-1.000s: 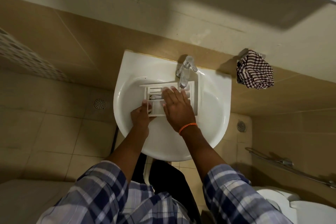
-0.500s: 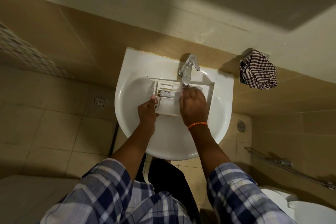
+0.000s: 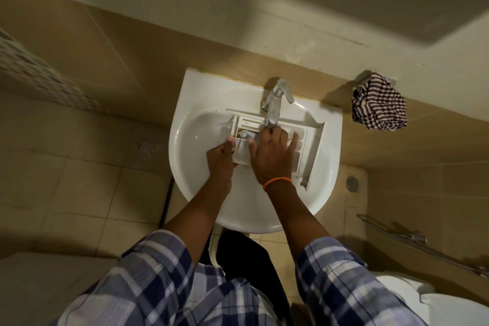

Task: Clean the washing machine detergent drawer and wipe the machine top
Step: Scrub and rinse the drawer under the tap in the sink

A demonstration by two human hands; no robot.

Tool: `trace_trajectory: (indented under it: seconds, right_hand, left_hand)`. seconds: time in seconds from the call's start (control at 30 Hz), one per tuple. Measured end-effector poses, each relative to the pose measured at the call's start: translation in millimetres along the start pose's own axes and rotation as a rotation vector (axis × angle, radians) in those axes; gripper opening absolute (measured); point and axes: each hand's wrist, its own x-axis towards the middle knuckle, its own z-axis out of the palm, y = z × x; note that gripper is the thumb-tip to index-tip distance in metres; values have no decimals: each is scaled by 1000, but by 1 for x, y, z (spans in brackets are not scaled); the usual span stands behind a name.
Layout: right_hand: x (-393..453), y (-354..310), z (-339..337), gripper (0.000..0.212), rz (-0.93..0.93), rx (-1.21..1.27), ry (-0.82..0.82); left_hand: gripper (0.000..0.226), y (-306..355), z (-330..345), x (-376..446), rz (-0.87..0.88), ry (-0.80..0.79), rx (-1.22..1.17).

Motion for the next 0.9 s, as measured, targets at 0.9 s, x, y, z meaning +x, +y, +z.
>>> trace_trajectory:
  seconds: [0.9]
  right_hand:
    - [-40,6,-4,39,47,139,87]
  left_hand:
    - [22,19,-7,5,162,24,152]
